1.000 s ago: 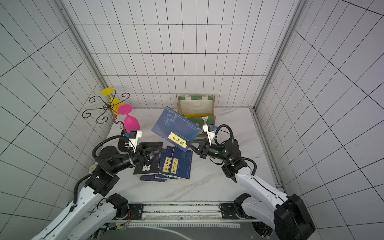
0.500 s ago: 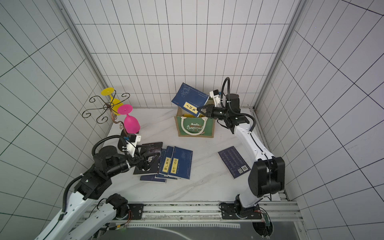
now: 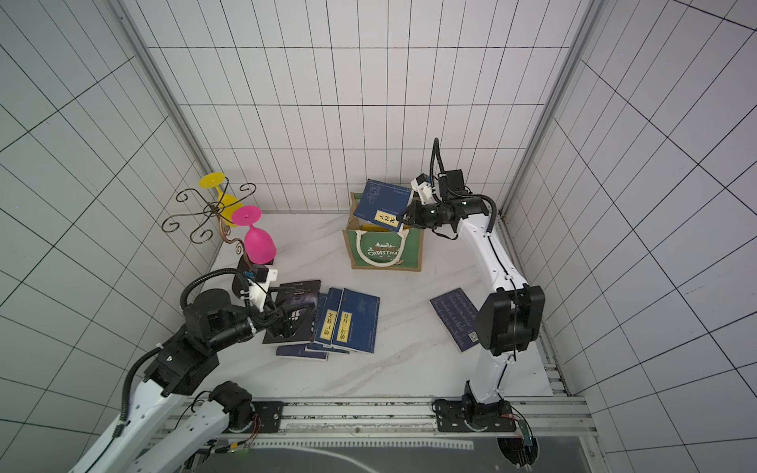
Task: Put the books into the canvas bag
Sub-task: Place the book in the canvas bag.
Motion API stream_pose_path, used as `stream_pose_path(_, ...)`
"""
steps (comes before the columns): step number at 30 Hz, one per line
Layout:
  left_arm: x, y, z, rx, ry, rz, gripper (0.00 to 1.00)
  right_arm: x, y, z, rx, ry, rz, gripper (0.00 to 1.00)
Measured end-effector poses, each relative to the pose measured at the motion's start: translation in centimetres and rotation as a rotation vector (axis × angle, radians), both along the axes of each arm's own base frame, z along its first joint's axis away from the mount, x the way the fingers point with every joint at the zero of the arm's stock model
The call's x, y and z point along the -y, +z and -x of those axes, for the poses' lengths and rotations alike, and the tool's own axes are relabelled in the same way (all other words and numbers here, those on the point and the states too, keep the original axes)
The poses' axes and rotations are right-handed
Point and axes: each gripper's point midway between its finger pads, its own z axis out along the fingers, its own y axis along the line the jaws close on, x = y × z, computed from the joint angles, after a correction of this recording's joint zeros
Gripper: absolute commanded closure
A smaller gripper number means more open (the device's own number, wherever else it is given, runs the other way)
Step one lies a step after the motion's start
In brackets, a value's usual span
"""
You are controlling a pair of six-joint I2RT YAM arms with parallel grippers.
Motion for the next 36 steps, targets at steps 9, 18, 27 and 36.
stream_pose_path(9,-0.2,0.4,0.2,0.017,0.004,0.008,0.03,1.3,-1.7,1.6,-0.074,0.002,0.071,1.00)
stream_pose_path(18,-0.7,1.0,0.3,0.039,0.022,0.019,0.02,1.2,-1.6,1.2,-0.098,0.013,0.074,1.00)
stream_pose_path(27,-1.1,1.7,0.7,0.068,0.032,0.031,0.03,-0.6,-3.7,-4.1,-0.122,0.034,0.061,1.00)
stream_pose_path(36,-1.2,1.7,0.6,0.072,0.036,0.031,0.03,-0.8,-4.8,-4.1,-0.143,0.039,0.092,1.00)
